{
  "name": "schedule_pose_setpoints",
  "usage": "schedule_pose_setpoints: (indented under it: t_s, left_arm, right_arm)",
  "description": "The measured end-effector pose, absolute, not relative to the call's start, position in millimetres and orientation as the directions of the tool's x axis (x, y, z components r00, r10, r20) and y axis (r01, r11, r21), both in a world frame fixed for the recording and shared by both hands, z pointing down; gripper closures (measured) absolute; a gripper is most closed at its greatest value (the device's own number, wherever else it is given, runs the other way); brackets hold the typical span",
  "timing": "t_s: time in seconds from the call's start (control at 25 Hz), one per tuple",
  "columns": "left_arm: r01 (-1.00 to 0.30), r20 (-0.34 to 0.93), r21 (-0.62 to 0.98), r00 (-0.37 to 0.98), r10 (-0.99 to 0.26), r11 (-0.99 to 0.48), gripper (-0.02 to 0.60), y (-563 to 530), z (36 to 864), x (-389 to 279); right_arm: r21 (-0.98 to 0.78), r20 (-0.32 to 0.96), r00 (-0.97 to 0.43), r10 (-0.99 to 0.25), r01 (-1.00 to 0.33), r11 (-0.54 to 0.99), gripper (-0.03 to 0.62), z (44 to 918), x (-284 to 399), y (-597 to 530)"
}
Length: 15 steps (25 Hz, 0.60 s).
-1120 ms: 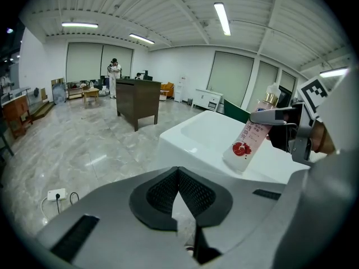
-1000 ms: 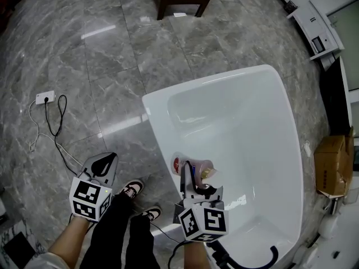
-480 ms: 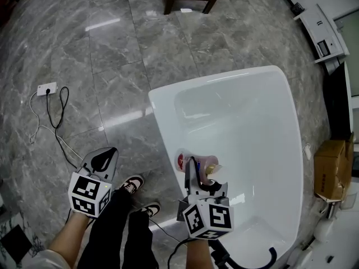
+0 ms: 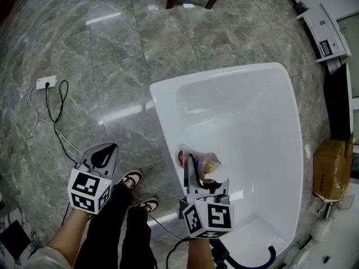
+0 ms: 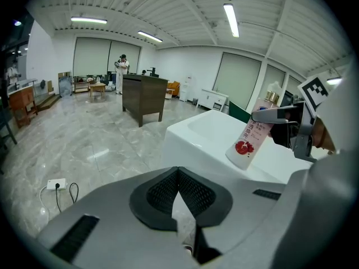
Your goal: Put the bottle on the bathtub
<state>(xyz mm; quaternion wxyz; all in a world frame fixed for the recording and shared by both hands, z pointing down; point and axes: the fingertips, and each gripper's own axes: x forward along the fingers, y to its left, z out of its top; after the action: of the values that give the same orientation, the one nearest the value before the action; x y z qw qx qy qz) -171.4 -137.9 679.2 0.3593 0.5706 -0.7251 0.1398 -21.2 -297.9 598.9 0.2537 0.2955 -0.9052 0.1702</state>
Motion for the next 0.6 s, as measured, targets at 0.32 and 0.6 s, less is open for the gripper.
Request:
schedule_pose_setpoints:
  t_s: [0.32, 0.6]
  left_arm:
    - [-0.926, 0.684, 0.219, -0.078, -0.726, 0.306, 0.565, -136.7, 681.5, -169.0]
    - [-0.927, 0.681, 0.222, -0.075, -0.728, 0.303, 0.565, -136.5, 680.7, -169.1]
  right_arm:
    - [-0.114, 0.538, -0.716, -0.444, -0.584, 0.803, 0.353, 598.1, -25.6, -291.8]
    - [-0.072, 0.529, -0.718, -0.452, -0.568, 0.82, 0.353, 597.3, -29.6, -285.4]
